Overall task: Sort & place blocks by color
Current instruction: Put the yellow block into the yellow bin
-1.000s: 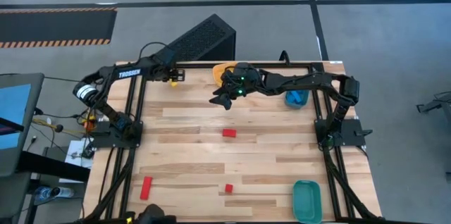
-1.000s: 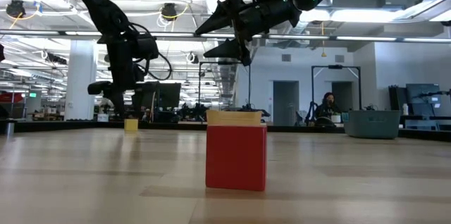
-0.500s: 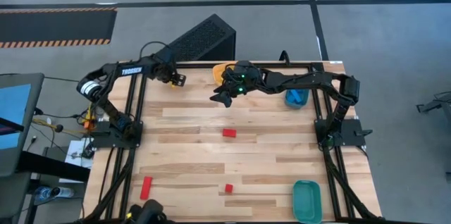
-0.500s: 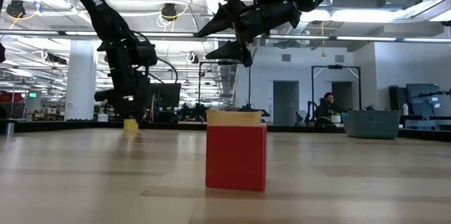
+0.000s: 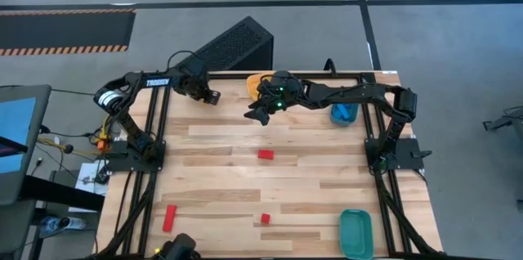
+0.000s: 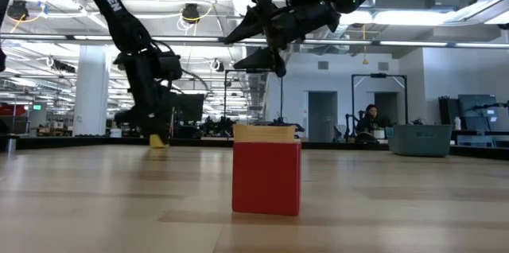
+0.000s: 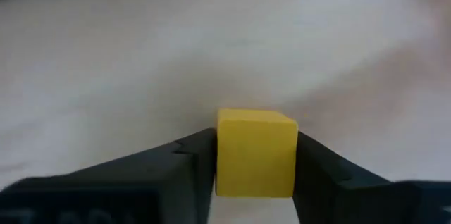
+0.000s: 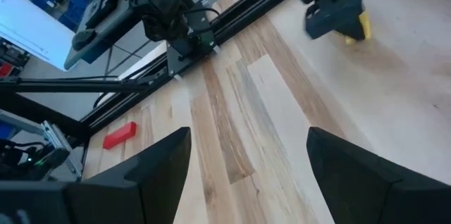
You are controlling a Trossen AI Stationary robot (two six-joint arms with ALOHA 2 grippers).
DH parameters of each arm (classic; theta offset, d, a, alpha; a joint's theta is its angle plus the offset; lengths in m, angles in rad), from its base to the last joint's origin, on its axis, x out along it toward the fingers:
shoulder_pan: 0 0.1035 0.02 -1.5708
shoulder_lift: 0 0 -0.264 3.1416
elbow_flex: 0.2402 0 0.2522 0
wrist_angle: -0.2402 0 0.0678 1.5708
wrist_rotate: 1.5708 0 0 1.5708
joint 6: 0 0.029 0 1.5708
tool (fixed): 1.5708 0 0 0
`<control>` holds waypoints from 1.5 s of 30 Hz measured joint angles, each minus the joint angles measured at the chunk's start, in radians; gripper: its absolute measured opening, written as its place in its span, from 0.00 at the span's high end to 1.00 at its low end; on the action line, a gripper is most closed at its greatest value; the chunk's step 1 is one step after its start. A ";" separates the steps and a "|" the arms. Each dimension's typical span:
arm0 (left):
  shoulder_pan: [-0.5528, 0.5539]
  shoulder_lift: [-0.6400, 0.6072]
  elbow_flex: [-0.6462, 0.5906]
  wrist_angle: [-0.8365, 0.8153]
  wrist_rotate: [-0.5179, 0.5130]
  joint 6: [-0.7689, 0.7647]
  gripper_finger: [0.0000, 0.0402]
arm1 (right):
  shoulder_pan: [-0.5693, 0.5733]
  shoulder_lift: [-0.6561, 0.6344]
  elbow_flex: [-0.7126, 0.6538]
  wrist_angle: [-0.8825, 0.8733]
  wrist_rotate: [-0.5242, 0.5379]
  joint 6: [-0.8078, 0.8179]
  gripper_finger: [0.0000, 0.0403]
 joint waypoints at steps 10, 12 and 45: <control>-0.181 -0.060 0.000 0.247 0.329 -0.070 0.75 | -0.109 -0.242 0.003 -0.096 -0.051 -0.017 0.25; -0.226 -0.092 0.000 0.342 0.328 -0.072 0.75 | -0.143 -0.301 0.003 -0.178 -0.002 -0.047 0.25; -0.243 0.333 0.555 0.191 0.158 0.346 0.71 | -0.190 -0.429 -0.208 -0.227 0.151 0.199 0.25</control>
